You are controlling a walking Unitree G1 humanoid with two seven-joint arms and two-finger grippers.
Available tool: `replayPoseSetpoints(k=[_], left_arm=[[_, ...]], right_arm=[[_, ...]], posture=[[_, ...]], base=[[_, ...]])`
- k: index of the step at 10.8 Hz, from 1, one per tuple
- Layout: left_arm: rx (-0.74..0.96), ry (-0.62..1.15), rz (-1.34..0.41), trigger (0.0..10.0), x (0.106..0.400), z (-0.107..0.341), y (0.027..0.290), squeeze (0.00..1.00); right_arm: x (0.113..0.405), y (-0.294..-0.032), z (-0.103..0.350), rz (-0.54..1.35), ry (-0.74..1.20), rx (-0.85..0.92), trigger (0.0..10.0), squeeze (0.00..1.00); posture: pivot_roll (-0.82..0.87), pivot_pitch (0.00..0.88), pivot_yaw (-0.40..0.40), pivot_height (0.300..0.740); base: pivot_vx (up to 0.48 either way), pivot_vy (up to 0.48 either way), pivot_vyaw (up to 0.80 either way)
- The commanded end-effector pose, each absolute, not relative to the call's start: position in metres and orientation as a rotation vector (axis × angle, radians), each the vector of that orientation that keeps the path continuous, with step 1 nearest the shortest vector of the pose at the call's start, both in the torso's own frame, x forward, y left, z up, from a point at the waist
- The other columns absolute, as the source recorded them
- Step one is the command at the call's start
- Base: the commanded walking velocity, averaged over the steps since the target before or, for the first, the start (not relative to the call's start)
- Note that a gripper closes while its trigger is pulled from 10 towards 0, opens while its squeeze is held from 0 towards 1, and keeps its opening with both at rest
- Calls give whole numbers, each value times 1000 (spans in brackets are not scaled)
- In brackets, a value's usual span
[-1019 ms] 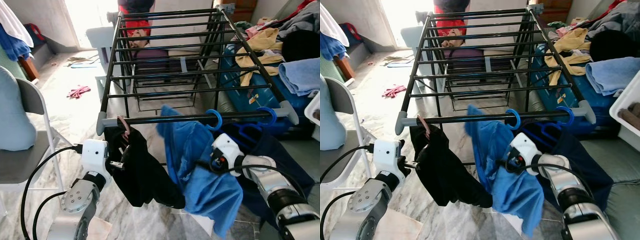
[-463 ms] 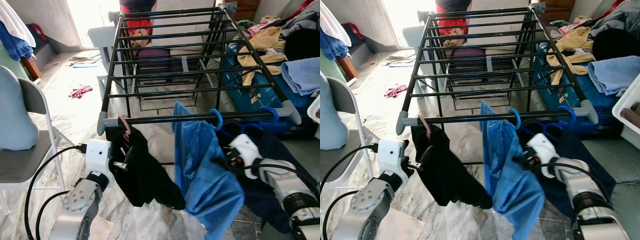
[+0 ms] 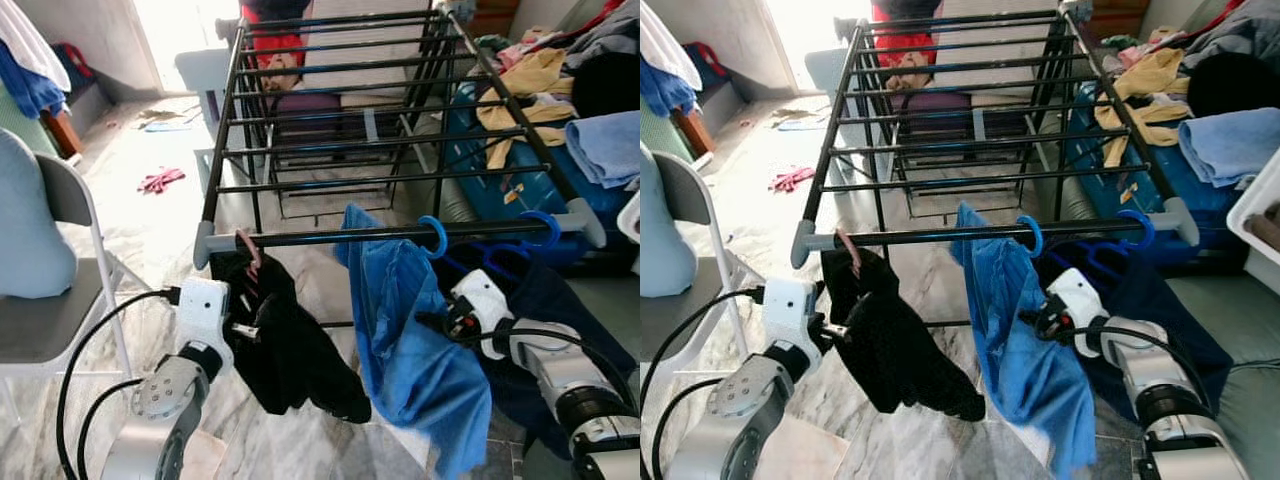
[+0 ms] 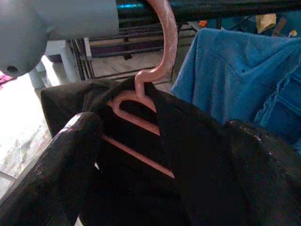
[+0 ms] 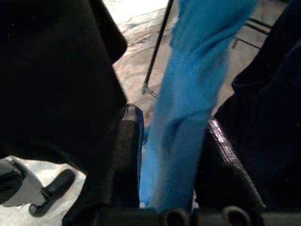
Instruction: Hang hanger
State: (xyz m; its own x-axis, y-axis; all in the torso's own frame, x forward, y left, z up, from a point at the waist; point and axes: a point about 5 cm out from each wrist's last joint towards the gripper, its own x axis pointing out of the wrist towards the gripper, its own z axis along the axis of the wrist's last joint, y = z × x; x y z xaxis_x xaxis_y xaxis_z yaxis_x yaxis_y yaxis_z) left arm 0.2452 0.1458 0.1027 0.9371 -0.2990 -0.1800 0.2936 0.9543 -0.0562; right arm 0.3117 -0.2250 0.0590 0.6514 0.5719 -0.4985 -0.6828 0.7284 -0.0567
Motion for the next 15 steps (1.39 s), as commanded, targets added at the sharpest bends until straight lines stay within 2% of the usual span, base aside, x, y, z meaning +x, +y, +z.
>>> replayPoseSetpoints(k=[1, 9, 12, 13, 14, 15], left_arm=[[-28, 206, -298, 10000, 245, 100, 147, 0], [-25, 214, -310, 10000, 245, 100, 145, 0], [-31, 206, -296, 10000, 245, 100, 145, 0], [-37, 183, -283, 10000, 246, 102, 144, 0], [-34, 184, -279, 10000, 248, 101, 142, 0], [-36, 184, -287, 10000, 250, 101, 139, 0]], right_arm=[[312, -222, 60, 745, 478, -261, 0, 0], [312, -223, 58, 715, 476, -279, 0, 0], [327, -222, 79, 525, 323, -294, 0, 0], [325, -216, 83, 404, 234, -276, 0, 0], [313, -202, 78, 372, 198, -252, 0, 0], [301, -187, 76, 333, 172, -200, 1216, 0]], posture=[[-28, 0, 73, 740], [-33, 0, 74, 740], [-43, 0, 64, 740], [-47, 0, 62, 740], [-56, 0, 58, 740], [-68, 0, 59, 740]], base=[[0, 0, 0], [0, 0, 0], [0, 0, 0], [0, 0, 0], [0, 0, 0], [0, 0, 0]])
